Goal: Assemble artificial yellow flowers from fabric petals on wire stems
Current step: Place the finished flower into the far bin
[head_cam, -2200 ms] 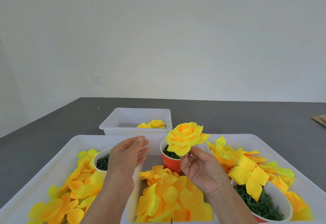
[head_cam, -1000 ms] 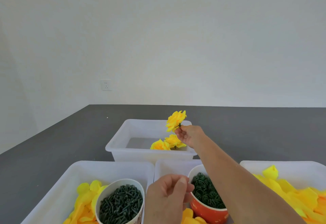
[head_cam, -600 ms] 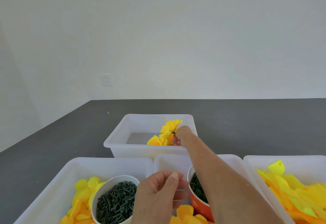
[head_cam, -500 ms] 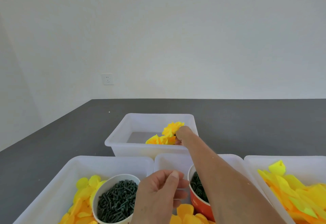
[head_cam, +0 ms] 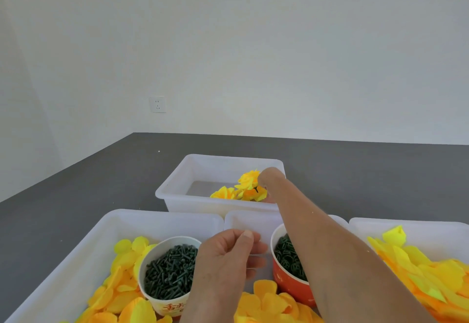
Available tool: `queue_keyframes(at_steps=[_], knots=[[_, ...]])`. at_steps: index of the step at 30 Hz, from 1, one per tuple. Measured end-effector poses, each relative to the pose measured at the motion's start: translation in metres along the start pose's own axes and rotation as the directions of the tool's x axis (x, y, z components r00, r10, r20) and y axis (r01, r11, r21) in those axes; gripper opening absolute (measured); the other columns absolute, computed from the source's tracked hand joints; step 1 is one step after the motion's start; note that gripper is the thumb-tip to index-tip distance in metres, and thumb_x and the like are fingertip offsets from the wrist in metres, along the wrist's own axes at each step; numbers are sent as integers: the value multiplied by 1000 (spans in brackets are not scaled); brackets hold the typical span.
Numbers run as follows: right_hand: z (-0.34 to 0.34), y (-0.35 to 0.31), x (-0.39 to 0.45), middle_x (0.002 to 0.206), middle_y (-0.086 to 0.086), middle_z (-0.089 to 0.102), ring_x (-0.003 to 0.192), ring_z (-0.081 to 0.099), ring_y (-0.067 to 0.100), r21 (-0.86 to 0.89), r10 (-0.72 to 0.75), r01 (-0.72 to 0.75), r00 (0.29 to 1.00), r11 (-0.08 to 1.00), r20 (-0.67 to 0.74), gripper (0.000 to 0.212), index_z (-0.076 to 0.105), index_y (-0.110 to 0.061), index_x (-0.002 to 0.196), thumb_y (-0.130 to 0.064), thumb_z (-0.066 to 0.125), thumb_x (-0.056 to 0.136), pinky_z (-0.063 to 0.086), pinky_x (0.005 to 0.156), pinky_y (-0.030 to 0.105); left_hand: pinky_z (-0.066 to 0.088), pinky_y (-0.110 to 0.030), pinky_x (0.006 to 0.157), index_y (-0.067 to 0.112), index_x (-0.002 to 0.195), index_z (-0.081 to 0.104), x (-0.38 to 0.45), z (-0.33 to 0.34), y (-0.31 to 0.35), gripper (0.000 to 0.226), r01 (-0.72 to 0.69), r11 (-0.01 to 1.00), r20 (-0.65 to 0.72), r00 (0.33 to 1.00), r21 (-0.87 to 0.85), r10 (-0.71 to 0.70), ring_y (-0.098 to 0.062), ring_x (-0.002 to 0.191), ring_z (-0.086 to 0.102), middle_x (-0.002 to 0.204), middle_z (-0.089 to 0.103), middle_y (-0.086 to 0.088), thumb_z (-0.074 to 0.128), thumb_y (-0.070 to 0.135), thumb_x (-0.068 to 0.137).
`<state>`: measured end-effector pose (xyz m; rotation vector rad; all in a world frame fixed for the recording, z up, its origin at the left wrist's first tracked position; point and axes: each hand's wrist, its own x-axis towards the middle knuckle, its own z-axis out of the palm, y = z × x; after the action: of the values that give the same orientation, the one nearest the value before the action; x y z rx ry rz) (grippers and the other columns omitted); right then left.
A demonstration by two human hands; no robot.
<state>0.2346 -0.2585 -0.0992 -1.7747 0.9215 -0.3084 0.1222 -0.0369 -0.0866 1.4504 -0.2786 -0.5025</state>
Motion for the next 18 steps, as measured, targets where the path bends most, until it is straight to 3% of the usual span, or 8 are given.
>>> queue_keyframes(at_steps=[3, 9, 11, 15, 18], knots=[[-4, -4, -2, 85, 5, 43, 63, 40, 19, -84, -61, 56, 996, 995, -63, 29, 37, -21, 65, -5, 46, 87, 46, 65, 28, 47, -22, 53, 10, 73, 70, -1, 0, 1, 25, -1, 1000, -25, 1000, -20, 0, -12, 55, 63, 70, 73, -6, 54, 12, 93], [-6, -2, -11, 88, 7, 52, 70, 48, 23, -378, -134, 108, 990, 919, -45, 28, 39, -17, 63, -7, 45, 89, 40, 45, 21, 48, -19, 52, 10, 76, 69, 0, -4, 3, 23, -4, 999, -84, 996, -47, 0, -13, 57, 63, 70, 73, -4, 54, 13, 93], [-6, -3, -22, 81, 7, 53, 74, 52, 25, -474, -139, 85, 987, 876, -79, 25, 44, -10, 66, -5, 42, 90, 38, 50, 22, 49, -20, 55, 11, 75, 68, 1, -5, 3, 23, -19, 999, -114, 993, -39, 15, -13, 57, 62, 70, 72, -4, 54, 11, 92], [-10, -6, -49, 90, 11, 59, 97, 58, 30, -563, -377, 212, 906, 799, -194, 11, 56, -4, 85, -2, 46, 87, 40, 68, 29, 48, -13, 50, 12, 75, 66, -1, -10, 5, 24, -86, 996, -167, 982, 1, 85, -12, 58, 60, 70, 69, -3, 52, 6, 92], [-12, -10, -86, 73, 10, 55, 78, 54, 29, -585, -514, 347, 846, 733, -143, 17, 56, -6, 73, -4, 47, 87, 39, 64, 28, 47, -11, 48, 12, 74, 66, -10, -12, 6, 26, -125, 992, -188, 975, -3, 123, -12, 60, 59, 69, 68, -3, 50, 3, 92]])
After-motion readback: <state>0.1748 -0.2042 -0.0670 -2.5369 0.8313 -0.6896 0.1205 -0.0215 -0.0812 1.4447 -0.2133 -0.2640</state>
